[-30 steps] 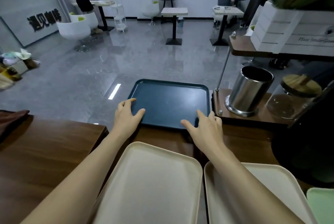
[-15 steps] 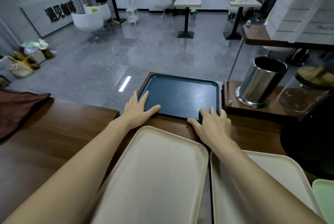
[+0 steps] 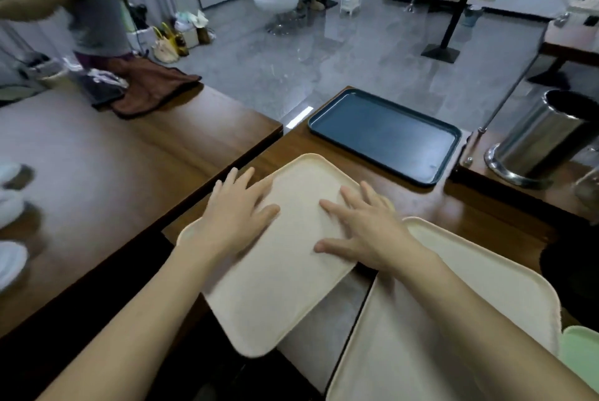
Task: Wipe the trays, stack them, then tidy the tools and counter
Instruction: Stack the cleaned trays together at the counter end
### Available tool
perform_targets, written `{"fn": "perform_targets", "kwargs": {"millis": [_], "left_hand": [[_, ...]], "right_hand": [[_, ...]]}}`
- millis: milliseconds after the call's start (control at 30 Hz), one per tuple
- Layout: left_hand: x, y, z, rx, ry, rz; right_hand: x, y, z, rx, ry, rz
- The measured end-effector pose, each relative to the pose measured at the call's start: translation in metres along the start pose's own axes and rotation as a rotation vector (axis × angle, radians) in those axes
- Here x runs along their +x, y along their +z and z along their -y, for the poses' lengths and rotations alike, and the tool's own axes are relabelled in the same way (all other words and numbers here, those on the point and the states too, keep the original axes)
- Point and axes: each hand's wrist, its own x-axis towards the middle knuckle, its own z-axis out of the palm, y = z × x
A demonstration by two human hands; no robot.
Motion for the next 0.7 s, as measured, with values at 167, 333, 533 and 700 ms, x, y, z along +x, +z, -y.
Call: {"fn": "perform_targets", "kwargs": {"millis": [167,333,533,700], "left_hand": [[-0.100,0.019,0.008,-0.127,-0.373,-0.137],[-0.150,0.030,-0.011,-0.392,-0.584,-0.259],[-0.148,0.023,-0.009,-0.416,-0.607,-0.255],[-0.133,0.008,-0.005,-0.350,-0.573,-0.246]], "right_hand": [[0.002,0.009,0.032,-0.006,0.114,-0.114],[0.003,0.010,0.027,0.173,0.178,-0.206],[0.002,0.010,0.020,0.197,0.209,-0.208],[-0.007,-0.006,0.012,0.411,0.232,-0.305]]}}
